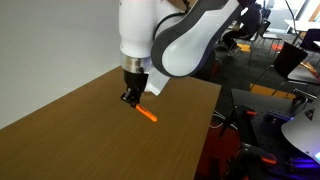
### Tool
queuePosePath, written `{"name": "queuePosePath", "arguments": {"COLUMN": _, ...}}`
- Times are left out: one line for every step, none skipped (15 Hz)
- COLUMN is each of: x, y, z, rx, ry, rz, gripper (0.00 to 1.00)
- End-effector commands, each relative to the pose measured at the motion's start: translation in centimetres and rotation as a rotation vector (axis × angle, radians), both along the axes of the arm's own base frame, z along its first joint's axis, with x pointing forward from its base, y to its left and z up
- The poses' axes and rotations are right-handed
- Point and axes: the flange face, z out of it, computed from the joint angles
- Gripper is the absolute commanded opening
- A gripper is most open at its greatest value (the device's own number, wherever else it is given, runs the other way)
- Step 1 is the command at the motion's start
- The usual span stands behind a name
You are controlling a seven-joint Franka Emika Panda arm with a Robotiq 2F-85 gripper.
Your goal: Put the orange sharpie on the table
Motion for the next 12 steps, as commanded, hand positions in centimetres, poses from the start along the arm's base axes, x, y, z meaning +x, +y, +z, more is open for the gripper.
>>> {"name": "queuePosePath", "arguments": {"x": 1.6, "y": 1.7, "z": -3.1, "rx": 0.005, "ry": 0.072, "rz": 0.088, "gripper": 0.05}}
{"name": "queuePosePath", "arguments": {"x": 1.9, "y": 2.1, "z": -4.0, "rx": 0.013, "ry": 0.097, "rz": 0.099, "gripper": 0.05}}
{"name": "queuePosePath", "arguments": {"x": 2.2, "y": 2.3, "z": -5.0, "rx": 0.017, "ry": 0.129, "rz": 0.096, "gripper": 0.05}}
{"name": "queuePosePath", "arguments": {"x": 2.5, "y": 2.5, "z": -5.8, "rx": 0.019, "ry": 0.16, "rz": 0.096, "gripper": 0.05}}
{"name": "queuePosePath", "arguments": {"x": 2.8, "y": 2.6, "z": -6.6, "rx": 0.023, "ry": 0.185, "rz": 0.099, "gripper": 0.05}}
{"name": "queuePosePath", "arguments": {"x": 3.1, "y": 2.6, "z": -7.1, "rx": 0.021, "ry": 0.205, "rz": 0.095, "gripper": 0.05}}
{"name": "queuePosePath", "arguments": {"x": 3.4, "y": 2.7, "z": -7.5, "rx": 0.02, "ry": 0.219, "rz": 0.098, "gripper": 0.3}}
{"name": "queuePosePath", "arguments": {"x": 3.6, "y": 2.8, "z": -7.8, "rx": 0.012, "ry": 0.224, "rz": 0.094, "gripper": 0.47}}
{"name": "queuePosePath", "arguments": {"x": 3.9, "y": 2.8, "z": -7.9, "rx": 0.005, "ry": 0.223, "rz": 0.091, "gripper": 0.52}}
{"name": "queuePosePath", "arguments": {"x": 4.1, "y": 2.9, "z": -7.8, "rx": 0.003, "ry": 0.222, "rz": 0.089, "gripper": 0.6}}
{"name": "queuePosePath", "arguments": {"x": 4.2, "y": 3.0, "z": -7.6, "rx": -0.01, "ry": 0.213, "rz": 0.081, "gripper": 0.67}}
{"name": "queuePosePath", "arguments": {"x": 4.2, "y": 3.0, "z": -7.2, "rx": -0.011, "ry": 0.207, "rz": 0.079, "gripper": 0.76}}
